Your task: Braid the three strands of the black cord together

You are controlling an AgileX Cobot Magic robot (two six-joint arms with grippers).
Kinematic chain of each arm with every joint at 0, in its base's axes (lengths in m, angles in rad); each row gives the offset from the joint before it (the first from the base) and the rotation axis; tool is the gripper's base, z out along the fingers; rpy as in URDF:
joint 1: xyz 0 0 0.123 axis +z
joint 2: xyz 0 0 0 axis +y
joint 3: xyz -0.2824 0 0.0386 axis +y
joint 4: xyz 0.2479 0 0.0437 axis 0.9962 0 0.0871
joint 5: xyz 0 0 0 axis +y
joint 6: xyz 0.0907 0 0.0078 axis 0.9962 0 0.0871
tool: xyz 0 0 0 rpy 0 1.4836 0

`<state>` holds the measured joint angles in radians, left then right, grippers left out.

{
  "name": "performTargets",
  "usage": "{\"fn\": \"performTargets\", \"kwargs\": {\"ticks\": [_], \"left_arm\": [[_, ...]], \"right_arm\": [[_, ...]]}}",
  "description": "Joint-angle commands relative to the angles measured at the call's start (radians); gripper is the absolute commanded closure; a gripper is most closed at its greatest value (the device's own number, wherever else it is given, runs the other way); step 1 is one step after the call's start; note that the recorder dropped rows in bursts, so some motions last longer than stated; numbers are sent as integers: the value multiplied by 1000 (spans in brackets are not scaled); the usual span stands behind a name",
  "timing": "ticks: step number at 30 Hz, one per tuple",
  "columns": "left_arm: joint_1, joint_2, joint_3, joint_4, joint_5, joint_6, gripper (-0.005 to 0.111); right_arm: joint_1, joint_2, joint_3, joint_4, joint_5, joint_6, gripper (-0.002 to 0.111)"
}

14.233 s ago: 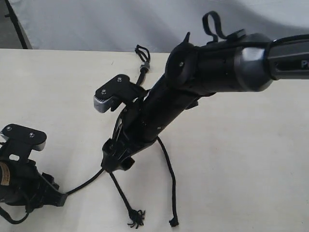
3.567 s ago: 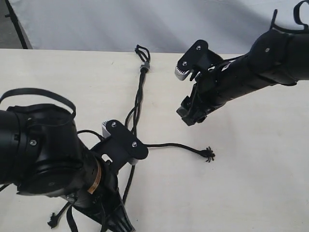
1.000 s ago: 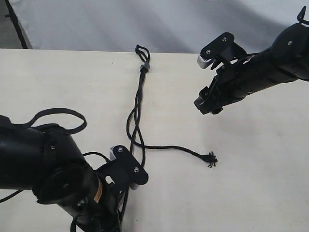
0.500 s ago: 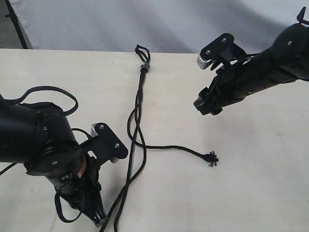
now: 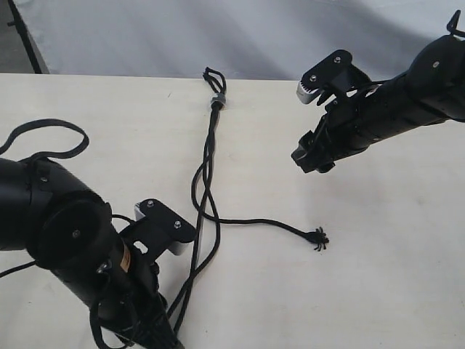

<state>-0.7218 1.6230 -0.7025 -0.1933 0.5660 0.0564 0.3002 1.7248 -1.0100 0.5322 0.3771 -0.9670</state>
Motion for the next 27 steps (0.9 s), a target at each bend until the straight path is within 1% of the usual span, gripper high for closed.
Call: {"fn": "performTargets", "kwargs": {"ticks": [1, 7, 9, 14, 16, 22, 27], "left_arm": [[0, -5, 54, -55, -60, 30, 77], [0, -21, 61, -55, -62, 30, 77], [0, -39, 61, -78, -62, 42, 77], [0, -70, 61, -267, -39, 219, 77], [0, -68, 68, -294, -49, 260, 77], [0, -42, 111, -286, -104, 265, 77], [0, -39, 149, -270, -180, 288, 77]], "right_arm": [[-7, -7, 1, 5, -2, 3, 39], [-7, -7, 1, 8, -2, 3, 39], [-7, -7, 1, 8, -2, 3, 39], [-7, -7, 1, 8, -5, 0, 39], [-7, -7, 1, 8, -5, 0, 39], [-7, -7, 1, 8, -5, 0, 39], [-7, -7, 1, 8, -3, 2, 39]]}}
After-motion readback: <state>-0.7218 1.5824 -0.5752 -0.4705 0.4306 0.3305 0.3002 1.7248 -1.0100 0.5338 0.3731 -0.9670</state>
